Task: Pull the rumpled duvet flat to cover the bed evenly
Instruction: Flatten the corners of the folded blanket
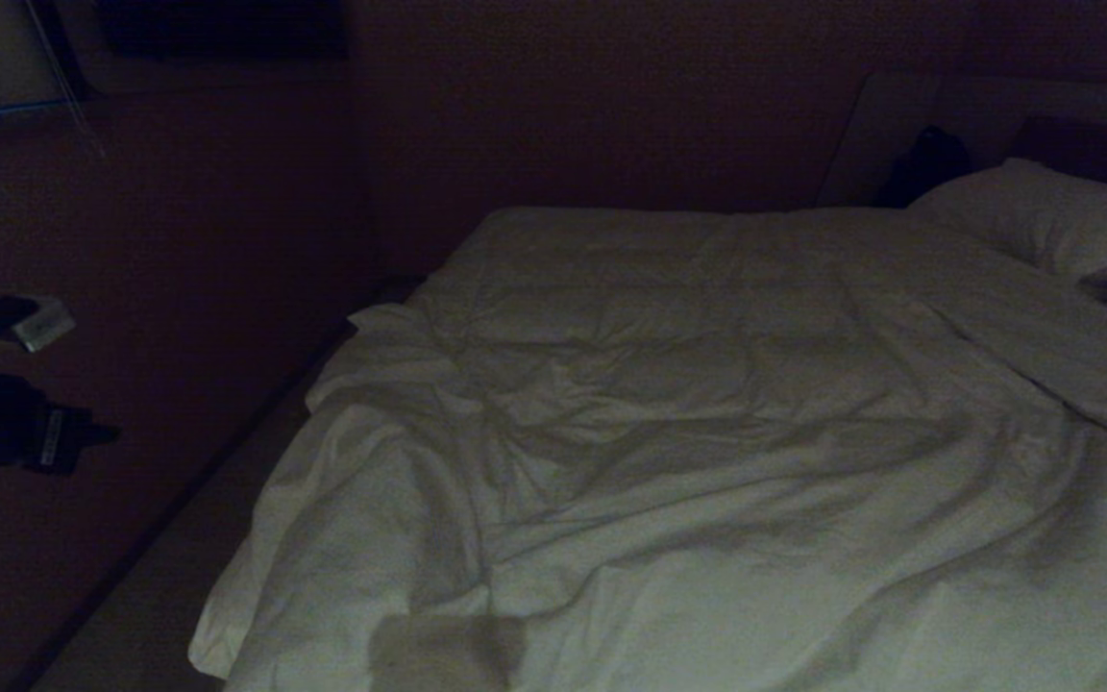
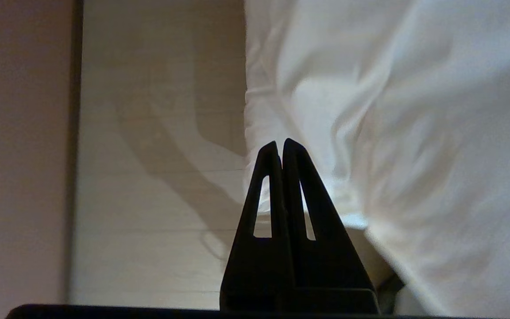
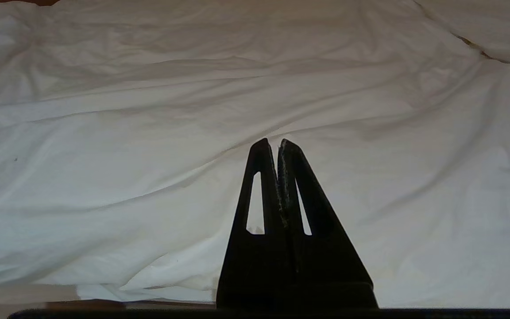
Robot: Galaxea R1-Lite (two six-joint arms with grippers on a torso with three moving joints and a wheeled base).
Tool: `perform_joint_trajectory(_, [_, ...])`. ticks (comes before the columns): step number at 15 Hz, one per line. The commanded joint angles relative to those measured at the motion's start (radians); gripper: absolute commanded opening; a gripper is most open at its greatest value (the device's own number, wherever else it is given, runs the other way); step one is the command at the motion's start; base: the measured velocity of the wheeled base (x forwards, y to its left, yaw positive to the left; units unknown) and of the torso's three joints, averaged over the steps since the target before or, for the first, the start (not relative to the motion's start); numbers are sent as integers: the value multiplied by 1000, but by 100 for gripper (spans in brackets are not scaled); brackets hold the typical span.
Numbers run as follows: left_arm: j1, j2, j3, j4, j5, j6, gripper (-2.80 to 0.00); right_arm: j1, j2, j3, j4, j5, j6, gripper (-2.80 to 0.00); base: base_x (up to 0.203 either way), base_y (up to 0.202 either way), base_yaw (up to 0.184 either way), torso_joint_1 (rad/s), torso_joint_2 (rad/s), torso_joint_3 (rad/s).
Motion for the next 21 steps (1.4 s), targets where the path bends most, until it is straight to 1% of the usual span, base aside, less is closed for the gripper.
perform_joint_trajectory(1, [42, -6, 55, -2, -87, 125, -280, 0, 1, 0, 0, 0, 0, -280, 0, 0, 0, 0, 0, 0])
perform_joint_trajectory(2, [59, -10, 77, -9, -139, 175, -280, 0, 1, 0, 0, 0, 0, -280, 0, 0, 0, 0, 0, 0])
perform_joint_trajectory(3, [81, -17, 106, -23, -213, 239, -280, 0, 1, 0, 0, 0, 0, -280, 0, 0, 0, 0, 0, 0])
perform_joint_trajectory(4, [89, -25, 122, -31, -242, 261, -280, 0, 1, 0, 0, 0, 0, -280, 0, 0, 0, 0, 0, 0])
perform_joint_trajectory(7, [90, -55, 166, -30, -243, 270, -280, 0, 1, 0, 0, 0, 0, -280, 0, 0, 0, 0, 0, 0])
perform_joint_trajectory(10, [90, -139, 292, -51, -242, 286, -280, 0, 1, 0, 0, 0, 0, -280, 0, 0, 0, 0, 0, 0])
perform_joint_trajectory(12, [90, -167, 390, -89, -242, 284, -280, 0, 1, 0, 0, 0, 0, -280, 0, 0, 0, 0, 0, 0])
perform_joint_trajectory(14, [90, -174, 540, -142, -243, 282, -280, 0, 1, 0, 0, 0, 0, -280, 0, 0, 0, 0, 0, 0])
perform_joint_trajectory(16, [98, -167, 670, -247, -248, 261, -280, 0, 1, 0, 0, 0, 0, -280, 0, 0, 0, 0, 0, 0])
perform_joint_trajectory(17, [101, -166, 723, -312, -252, 233, -280, 0, 1, 0, 0, 0, 0, -280, 0, 0, 0, 0, 0, 0])
perform_joint_trajectory(18, [102, -166, 760, -350, -255, 207, -280, 0, 1, 0, 0, 0, 0, -280, 0, 0, 0, 0, 0, 0])
perform_joint_trajectory(19, [102, -163, 788, -367, -260, 194, -280, 0, 1, 0, 0, 0, 0, -280, 0, 0, 0, 0, 0, 0])
perform_joint_trajectory(21, [102, -143, 816, -371, -268, 201, -280, 0, 1, 0, 0, 0, 0, -280, 0, 0, 0, 0, 0, 0])
